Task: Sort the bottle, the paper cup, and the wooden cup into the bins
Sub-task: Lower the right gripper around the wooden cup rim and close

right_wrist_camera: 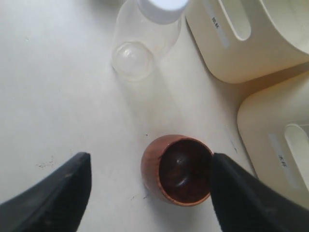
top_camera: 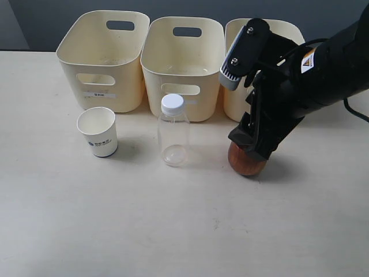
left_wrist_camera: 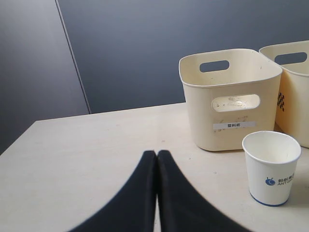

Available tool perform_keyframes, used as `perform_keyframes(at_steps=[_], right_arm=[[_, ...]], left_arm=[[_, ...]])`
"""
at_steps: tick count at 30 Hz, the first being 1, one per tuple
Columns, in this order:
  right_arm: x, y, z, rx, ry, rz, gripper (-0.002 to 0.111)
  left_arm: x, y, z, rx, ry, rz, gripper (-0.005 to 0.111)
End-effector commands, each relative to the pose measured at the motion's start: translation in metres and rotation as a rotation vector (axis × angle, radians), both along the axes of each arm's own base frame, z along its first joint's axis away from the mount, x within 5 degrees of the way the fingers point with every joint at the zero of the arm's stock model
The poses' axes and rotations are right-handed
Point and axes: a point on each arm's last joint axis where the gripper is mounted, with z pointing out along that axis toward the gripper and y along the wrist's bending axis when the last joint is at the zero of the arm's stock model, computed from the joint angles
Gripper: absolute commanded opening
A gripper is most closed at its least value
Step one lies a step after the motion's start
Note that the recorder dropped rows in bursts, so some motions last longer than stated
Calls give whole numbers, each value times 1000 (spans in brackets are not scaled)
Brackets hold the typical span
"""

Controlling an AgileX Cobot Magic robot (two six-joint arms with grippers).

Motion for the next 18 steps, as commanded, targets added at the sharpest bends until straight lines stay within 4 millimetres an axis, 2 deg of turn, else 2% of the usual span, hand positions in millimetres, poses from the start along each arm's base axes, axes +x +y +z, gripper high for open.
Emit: perform_keyframes(at_steps=[1,18], right_arm=[[1,1,1,4,-6,3,66],[0,1,1,0,3,5,66]], left_arm=[[0,0,0,-1,-10,1,0],[0,0,0,-1,-10,1,0]])
